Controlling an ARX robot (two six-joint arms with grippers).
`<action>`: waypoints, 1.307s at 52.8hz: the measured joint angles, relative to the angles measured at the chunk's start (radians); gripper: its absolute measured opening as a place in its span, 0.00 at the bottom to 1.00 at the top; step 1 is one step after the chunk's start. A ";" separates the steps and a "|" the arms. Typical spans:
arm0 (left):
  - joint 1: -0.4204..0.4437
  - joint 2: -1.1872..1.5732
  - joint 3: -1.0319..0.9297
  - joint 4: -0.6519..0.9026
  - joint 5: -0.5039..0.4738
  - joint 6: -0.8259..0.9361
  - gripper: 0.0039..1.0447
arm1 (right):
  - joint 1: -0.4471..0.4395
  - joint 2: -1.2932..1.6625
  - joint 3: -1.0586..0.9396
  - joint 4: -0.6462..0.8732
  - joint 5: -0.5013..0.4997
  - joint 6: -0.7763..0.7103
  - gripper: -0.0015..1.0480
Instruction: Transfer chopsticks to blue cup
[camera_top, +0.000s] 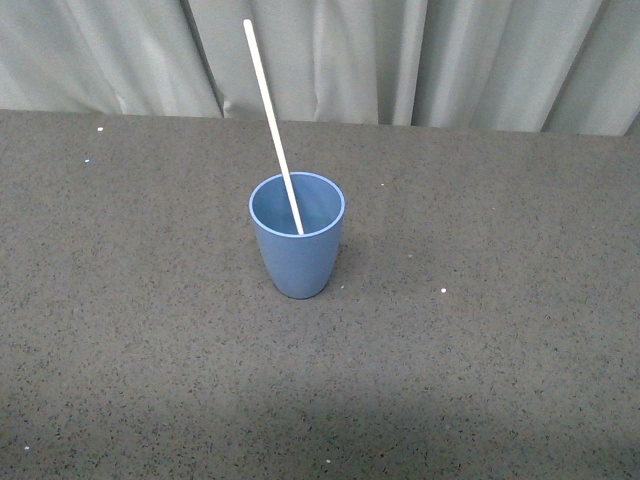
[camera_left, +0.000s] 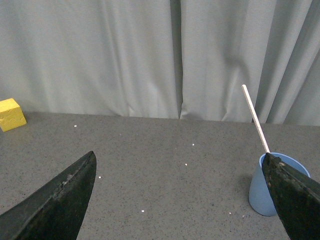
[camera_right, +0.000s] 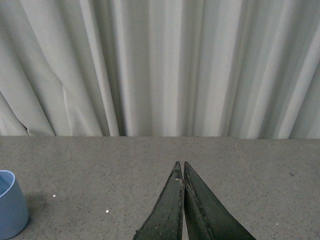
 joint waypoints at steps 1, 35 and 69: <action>0.000 0.000 0.000 0.000 0.000 0.000 0.94 | 0.000 -0.005 0.000 -0.005 0.000 0.000 0.01; 0.000 0.000 0.000 0.000 0.000 0.000 0.94 | 0.000 -0.176 0.001 -0.183 -0.003 -0.001 0.48; 0.000 0.000 0.000 0.000 0.000 0.000 0.94 | 0.000 -0.176 0.001 -0.183 -0.003 0.000 0.91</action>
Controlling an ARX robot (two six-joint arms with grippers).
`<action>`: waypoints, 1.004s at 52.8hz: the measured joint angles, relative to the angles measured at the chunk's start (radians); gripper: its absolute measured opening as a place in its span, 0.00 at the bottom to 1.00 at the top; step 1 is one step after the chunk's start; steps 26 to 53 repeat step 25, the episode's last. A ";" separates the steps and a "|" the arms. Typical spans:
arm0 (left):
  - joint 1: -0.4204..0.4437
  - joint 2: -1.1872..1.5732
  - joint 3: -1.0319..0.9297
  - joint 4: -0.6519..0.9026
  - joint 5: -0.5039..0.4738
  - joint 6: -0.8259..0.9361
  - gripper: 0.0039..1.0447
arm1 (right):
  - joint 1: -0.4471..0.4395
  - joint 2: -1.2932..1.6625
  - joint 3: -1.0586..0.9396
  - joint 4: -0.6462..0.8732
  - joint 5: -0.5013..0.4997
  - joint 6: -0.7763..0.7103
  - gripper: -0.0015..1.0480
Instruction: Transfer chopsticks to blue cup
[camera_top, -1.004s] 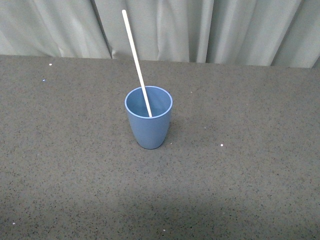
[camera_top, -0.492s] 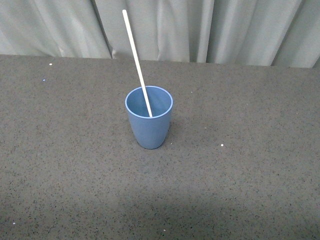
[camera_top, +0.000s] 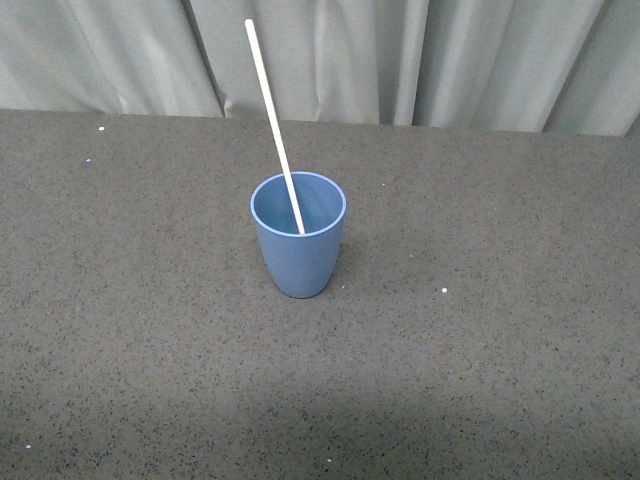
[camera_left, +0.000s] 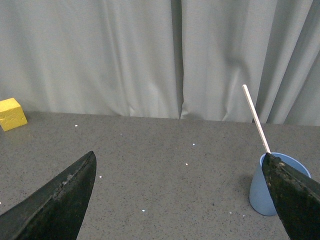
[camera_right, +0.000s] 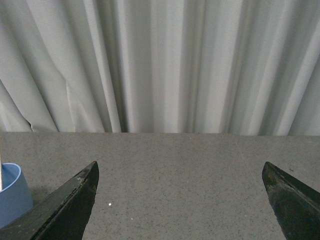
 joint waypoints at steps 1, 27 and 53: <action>0.000 0.000 0.000 0.000 0.000 0.000 0.94 | 0.000 0.000 0.000 0.000 0.000 0.000 0.91; 0.000 0.000 0.000 0.000 0.000 0.000 0.94 | 0.000 0.000 0.000 0.000 0.000 0.000 0.91; 0.000 0.000 0.000 0.000 0.000 0.000 0.94 | 0.000 0.000 0.000 0.000 0.000 0.000 0.91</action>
